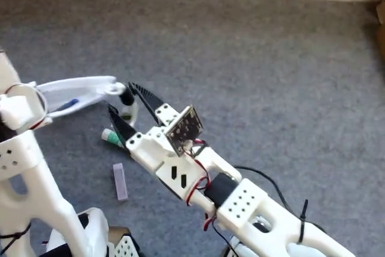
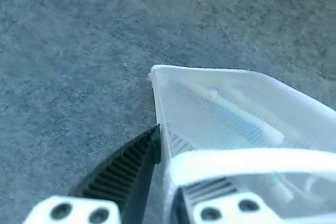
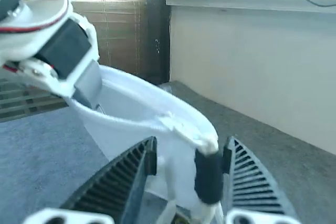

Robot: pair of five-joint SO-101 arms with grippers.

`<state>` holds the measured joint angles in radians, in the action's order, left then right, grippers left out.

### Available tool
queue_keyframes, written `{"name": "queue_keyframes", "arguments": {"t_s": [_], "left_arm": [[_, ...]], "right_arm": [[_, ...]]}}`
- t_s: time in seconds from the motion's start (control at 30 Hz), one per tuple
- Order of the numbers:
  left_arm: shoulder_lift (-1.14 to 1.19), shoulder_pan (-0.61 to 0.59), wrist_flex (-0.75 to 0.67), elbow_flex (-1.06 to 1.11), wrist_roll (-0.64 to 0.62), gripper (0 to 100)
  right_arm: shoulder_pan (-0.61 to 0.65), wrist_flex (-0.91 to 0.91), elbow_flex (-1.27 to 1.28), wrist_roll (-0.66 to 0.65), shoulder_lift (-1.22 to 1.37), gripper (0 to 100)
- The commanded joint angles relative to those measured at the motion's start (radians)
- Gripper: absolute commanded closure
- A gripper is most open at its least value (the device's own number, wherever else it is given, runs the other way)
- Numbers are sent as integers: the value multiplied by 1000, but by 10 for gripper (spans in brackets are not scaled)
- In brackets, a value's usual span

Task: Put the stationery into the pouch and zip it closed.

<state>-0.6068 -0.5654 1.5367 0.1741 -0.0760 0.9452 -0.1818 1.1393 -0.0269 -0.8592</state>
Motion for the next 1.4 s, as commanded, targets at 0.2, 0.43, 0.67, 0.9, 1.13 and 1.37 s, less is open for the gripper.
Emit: {"name": "queue_keyframes", "arguments": {"t_s": [0.2, 0.43, 0.67, 0.9, 1.13, 1.37], "left_arm": [[-4, -113, -9, -48, -2, 993], [-4, -151, -83, 30, 0, 993], [-4, -160, -91, 47, 60, 993], [-4, -194, -89, 59, 60, 993], [-4, -188, -95, 97, 61, 993], [-4, -193, -95, 96, 61, 993]], "right_arm": [[65, 403, 61, 2, -148, 807], [67, 553, 28, 74, 47, 807], [64, 651, -216, 75, 383, 807], [64, 664, -427, 71, 654, 807], [59, 664, -579, 69, 875, 807], [44, 664, -590, 2, 946, 868]]}}
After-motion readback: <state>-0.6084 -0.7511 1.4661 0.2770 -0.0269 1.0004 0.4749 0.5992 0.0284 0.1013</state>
